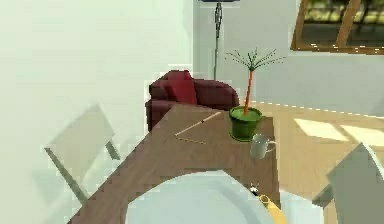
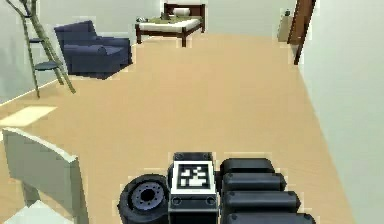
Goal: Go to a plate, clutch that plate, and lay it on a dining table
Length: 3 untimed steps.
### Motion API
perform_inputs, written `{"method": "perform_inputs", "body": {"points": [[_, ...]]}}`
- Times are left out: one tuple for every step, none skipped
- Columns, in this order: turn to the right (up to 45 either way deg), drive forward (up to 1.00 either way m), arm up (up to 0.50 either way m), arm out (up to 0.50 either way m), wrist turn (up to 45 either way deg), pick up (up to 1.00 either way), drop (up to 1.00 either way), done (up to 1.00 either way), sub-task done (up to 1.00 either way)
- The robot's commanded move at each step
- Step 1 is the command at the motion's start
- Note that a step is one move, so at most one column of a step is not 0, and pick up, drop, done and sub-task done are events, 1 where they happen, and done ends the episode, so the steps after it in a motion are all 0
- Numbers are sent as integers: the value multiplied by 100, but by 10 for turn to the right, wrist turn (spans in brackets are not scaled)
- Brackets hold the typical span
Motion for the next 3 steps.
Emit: {"method": "perform_inputs", "body": {"points": [[-450, 0, 0, 0, 0, 0, 0, 0, 0], [-180, 0, 0, 0, 0, 0, 0, 0, 0], [0, 0, 0, 48, 0, 0, 0, 0, 0]]}}
